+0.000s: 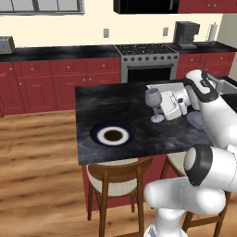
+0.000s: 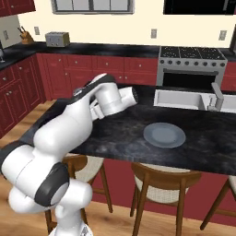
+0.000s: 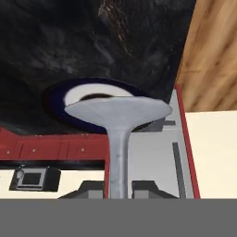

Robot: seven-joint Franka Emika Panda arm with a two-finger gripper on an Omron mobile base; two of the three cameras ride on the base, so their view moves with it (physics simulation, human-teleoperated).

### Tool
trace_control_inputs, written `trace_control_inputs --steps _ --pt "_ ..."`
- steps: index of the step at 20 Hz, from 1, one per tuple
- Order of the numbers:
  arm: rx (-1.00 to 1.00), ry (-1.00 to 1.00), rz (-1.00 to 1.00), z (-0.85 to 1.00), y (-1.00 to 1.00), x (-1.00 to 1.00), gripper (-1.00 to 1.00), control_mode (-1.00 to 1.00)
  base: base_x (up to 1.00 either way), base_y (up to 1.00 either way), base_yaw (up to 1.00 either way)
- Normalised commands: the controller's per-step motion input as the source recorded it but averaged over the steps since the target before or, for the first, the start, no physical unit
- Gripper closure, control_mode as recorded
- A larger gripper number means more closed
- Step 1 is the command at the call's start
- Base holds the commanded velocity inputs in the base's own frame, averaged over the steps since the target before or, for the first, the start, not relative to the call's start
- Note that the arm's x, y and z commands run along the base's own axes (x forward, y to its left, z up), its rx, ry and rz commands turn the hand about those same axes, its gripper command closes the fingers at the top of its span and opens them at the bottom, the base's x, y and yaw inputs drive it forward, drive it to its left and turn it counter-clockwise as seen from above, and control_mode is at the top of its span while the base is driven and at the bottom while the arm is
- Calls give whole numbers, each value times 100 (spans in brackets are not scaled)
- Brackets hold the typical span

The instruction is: Retrieve the wine glasses from the counter and place one next to each plate.

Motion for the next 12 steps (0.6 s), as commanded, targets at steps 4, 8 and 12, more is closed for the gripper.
trace_control_inputs --steps 4,8,12 --pt "-3 0 -11 -15 44 -3 100 -100 0 0 0" --pt "0 -8 -11 -4 34 -14 100 -100 0 0 0" --pt "-1 -13 -6 -9 3 0 100 -100 0 0 0"
